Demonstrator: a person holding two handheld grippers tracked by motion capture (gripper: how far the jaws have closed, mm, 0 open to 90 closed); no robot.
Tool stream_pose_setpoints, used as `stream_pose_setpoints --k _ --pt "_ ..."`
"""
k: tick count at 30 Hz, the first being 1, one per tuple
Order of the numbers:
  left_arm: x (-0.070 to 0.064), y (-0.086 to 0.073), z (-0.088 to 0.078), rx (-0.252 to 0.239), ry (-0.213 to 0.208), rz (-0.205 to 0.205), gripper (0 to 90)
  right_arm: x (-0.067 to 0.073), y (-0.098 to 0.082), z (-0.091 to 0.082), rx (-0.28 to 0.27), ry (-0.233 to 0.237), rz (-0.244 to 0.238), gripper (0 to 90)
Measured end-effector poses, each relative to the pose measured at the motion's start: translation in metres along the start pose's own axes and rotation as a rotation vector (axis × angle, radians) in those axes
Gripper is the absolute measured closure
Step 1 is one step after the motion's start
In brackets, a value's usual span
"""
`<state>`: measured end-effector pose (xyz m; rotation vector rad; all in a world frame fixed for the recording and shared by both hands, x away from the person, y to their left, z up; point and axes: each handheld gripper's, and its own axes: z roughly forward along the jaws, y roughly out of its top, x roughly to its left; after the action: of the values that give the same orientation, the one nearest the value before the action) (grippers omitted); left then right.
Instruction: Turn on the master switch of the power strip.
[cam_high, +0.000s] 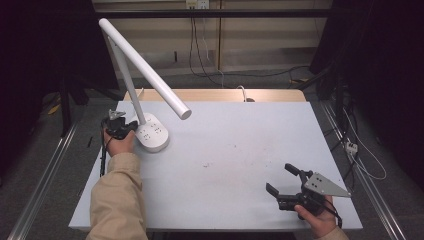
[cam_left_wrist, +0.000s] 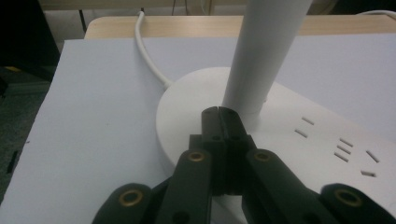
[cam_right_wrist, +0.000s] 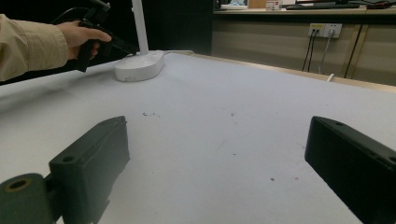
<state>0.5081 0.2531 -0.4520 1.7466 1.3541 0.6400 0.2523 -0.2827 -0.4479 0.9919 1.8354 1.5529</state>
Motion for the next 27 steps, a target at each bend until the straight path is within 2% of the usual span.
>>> stream_pose_setpoints --k 3,7,13,16,17,20,23,27 --pt "-0.001 0.001 -0.001 -0.008 0.002 0.009 90.0 0.000 0.000 0.001 0.002 0.002 -0.003 5.9" --pt "-0.001 0.001 -0.001 -0.010 0.012 -0.017 90.0 0.001 0.001 0.001 -0.001 0.003 -0.001 5.9" --pt "-0.001 0.002 -0.005 0.003 0.017 -0.018 90.0 0.000 0.001 0.001 -0.004 -0.001 -0.003 5.9" --pt "-0.001 0.002 -0.007 -0.002 0.003 -0.018 89.5 0.000 0.002 0.001 -0.004 0.002 -0.004 5.9" --pt "-0.003 0.002 -0.007 -0.004 -0.005 -0.028 88.5 0.000 0.002 0.002 -0.005 0.002 -0.004 5.9" --pt "-0.004 0.003 -0.010 0.002 -0.016 -0.022 84.5 0.000 0.002 0.002 -0.003 0.003 -0.005 5.9" --pt "-0.005 0.002 -0.013 0.003 -0.020 -0.041 80.6 0.000 0.002 0.003 -0.004 0.005 -0.004 5.9" --pt "-0.005 0.000 -0.017 0.009 -0.016 -0.028 75.9 0.000 0.002 0.004 -0.004 0.006 -0.002 5.9"
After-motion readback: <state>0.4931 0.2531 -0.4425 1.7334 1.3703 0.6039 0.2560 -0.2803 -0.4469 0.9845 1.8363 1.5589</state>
